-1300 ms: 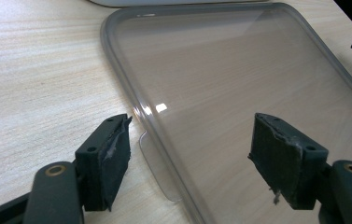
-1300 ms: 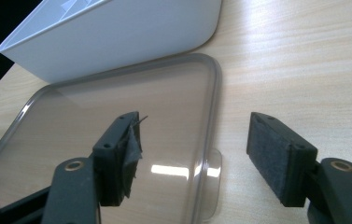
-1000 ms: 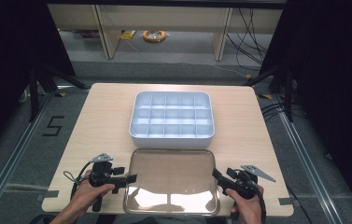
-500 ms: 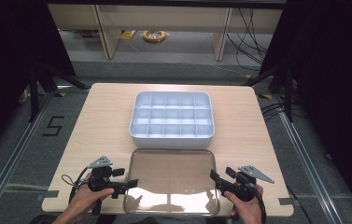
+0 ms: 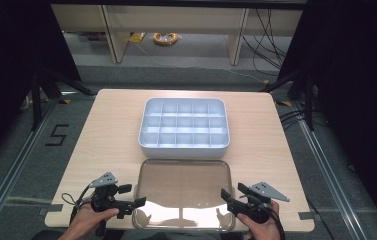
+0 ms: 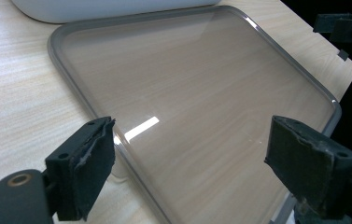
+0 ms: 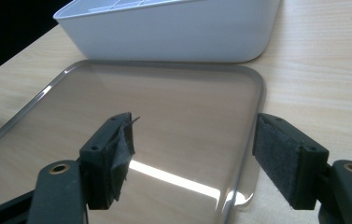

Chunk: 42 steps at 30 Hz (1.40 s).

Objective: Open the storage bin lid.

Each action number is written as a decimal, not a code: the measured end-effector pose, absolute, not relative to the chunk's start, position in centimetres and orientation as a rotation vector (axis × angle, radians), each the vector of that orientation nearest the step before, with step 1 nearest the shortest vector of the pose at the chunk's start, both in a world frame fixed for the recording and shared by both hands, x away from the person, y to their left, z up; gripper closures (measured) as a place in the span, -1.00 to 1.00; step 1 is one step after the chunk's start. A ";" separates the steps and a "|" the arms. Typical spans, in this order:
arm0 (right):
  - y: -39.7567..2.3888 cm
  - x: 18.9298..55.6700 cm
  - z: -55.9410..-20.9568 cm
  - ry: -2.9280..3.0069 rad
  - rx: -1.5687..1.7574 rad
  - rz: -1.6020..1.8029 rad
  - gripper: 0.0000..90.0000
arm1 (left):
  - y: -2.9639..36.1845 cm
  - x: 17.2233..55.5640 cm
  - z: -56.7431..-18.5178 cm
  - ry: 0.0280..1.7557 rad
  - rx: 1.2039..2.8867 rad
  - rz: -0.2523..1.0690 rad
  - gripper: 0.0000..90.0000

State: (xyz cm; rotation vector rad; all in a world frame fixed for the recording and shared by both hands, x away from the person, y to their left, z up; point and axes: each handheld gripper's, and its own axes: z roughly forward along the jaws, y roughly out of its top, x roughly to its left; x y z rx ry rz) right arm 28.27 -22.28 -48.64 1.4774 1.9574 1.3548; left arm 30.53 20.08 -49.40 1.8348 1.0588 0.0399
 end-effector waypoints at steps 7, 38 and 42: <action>-22.2 27.2 -48.8 1.986 1.474 1.356 -0.36 | 20.2 29.7 -49.6 1.033 1.852 0.056 -0.67; -23.2 23.7 -49.4 2.065 1.497 1.282 -0.42 | 20.9 27.5 -49.8 1.006 1.893 0.051 -0.67; -23.4 23.6 -49.5 2.067 1.528 1.253 -0.47 | 20.9 27.5 -49.8 1.001 1.880 0.043 -0.67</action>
